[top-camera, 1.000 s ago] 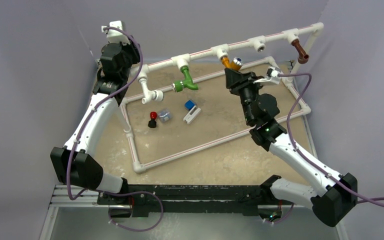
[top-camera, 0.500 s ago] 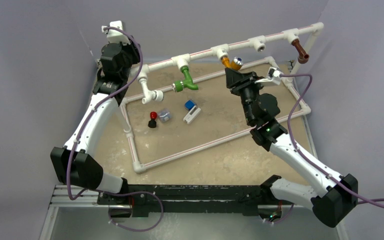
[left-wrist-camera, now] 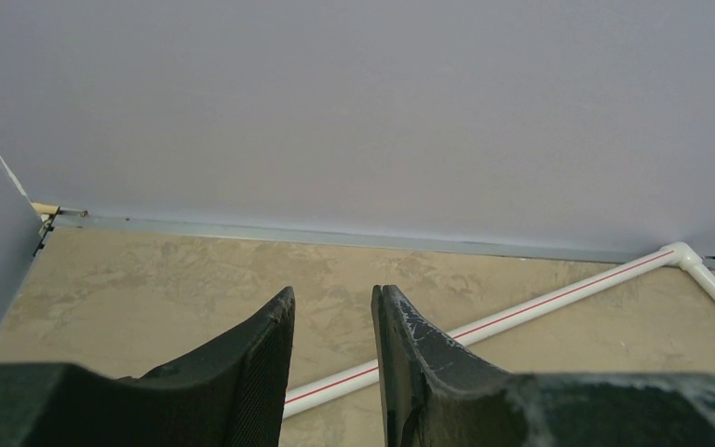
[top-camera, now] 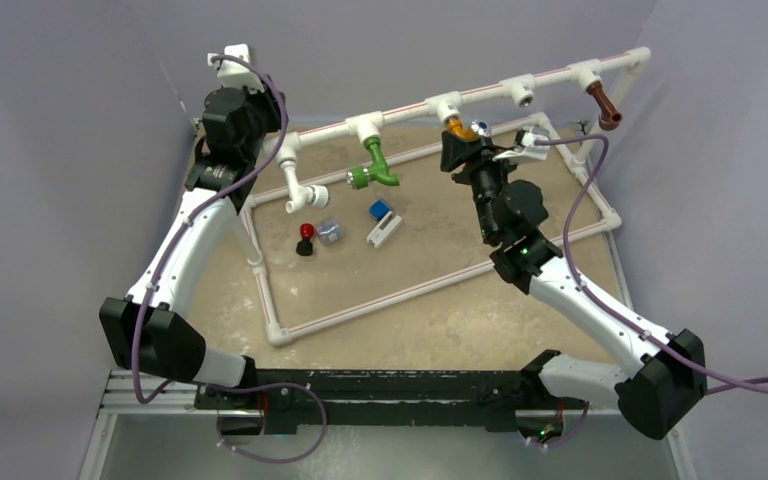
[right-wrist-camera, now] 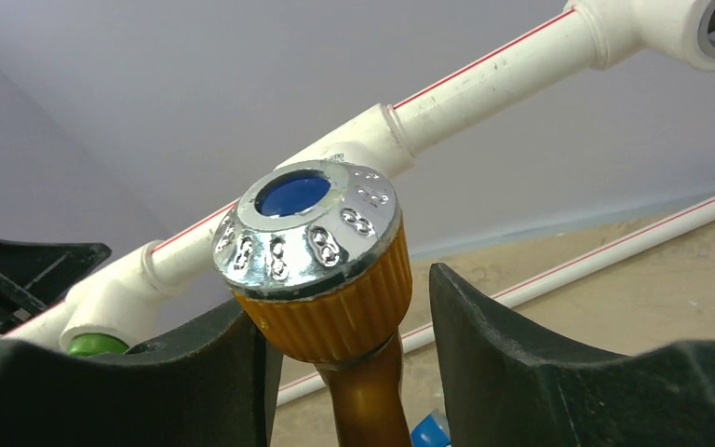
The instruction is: Install the water faucets
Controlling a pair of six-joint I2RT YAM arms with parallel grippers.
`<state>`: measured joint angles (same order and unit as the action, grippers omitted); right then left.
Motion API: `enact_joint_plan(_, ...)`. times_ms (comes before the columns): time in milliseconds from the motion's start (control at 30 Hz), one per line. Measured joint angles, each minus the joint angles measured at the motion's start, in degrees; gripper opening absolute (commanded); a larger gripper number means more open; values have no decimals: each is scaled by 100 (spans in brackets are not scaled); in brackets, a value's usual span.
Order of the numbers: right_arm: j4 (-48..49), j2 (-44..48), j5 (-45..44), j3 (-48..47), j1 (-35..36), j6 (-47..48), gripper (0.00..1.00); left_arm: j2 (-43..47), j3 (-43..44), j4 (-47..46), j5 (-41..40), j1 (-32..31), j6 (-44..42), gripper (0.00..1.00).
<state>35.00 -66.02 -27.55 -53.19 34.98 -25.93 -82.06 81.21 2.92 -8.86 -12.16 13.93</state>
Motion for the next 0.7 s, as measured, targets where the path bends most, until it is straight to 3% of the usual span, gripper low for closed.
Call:
enact_joint_plan(133,0,28,-59,-4,4,299,46,0,0,13,15,0,0,35)
enact_joint_plan(200,17,85,-42,-2,13,417,35,2,0,20,20,-4,2,35)
enact_joint_plan(267,44,157,48,17,31,623,3,2,0,24,33,-9,0,35)
enact_joint_plan(300,28,175,127,35,33,776,0,7,2,35,35,-9,2,35)
enact_joint_plan(533,57,247,201,140,31,1202,0,7,0,46,37,-13,2,35)
enact_joint_plan(700,225,358,470,328,20,2048,0,7,0,61,44,-13,2,35)
